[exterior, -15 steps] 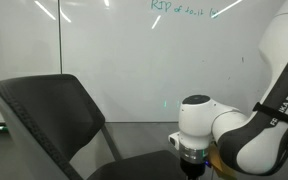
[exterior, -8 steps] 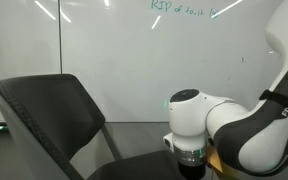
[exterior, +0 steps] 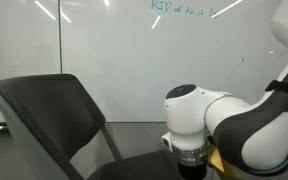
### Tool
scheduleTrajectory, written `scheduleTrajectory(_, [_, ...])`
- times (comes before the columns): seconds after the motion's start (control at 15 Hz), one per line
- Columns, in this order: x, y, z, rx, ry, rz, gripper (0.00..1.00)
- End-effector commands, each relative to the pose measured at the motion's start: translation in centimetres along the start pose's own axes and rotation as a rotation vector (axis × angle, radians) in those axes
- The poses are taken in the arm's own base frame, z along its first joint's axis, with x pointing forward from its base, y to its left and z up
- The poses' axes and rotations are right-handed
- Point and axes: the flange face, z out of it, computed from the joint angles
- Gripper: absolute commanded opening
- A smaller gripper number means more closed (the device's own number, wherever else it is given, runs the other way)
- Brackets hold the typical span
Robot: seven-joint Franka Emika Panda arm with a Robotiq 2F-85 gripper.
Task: Use the marker on the chair to draw a smiley face on the whiteboard
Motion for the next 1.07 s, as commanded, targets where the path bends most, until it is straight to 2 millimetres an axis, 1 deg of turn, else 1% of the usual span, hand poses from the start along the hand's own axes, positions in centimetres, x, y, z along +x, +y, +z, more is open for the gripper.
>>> scheduleTrajectory(0.0, [0.2,-0.1,0.1,0.036,-0.002,0.031,1.00])
scheduleTrajectory(0.47, [1.0,-0.6,2.7,0.104,-0.030,0.059,1.00])
scheduleTrajectory(0.67, [1.6,-1.0,3.5,0.133,-0.031,0.064,1.00])
scheduleTrajectory(0.73, [1.8,-1.1,3.7,0.139,-0.029,0.066,0.93])
scheduleTrajectory(0.8, [2.0,-1.1,3.8,0.147,-0.028,0.069,0.74])
scheduleTrajectory(0.87, [2.1,-1.2,4.0,0.153,-0.027,0.074,0.69])
scheduleTrajectory(0.93, [2.2,-1.2,4.0,0.158,-0.027,0.076,0.69])
scheduleTrajectory(1.0, [2.3,-1.2,4.1,0.160,-0.026,0.076,0.62])
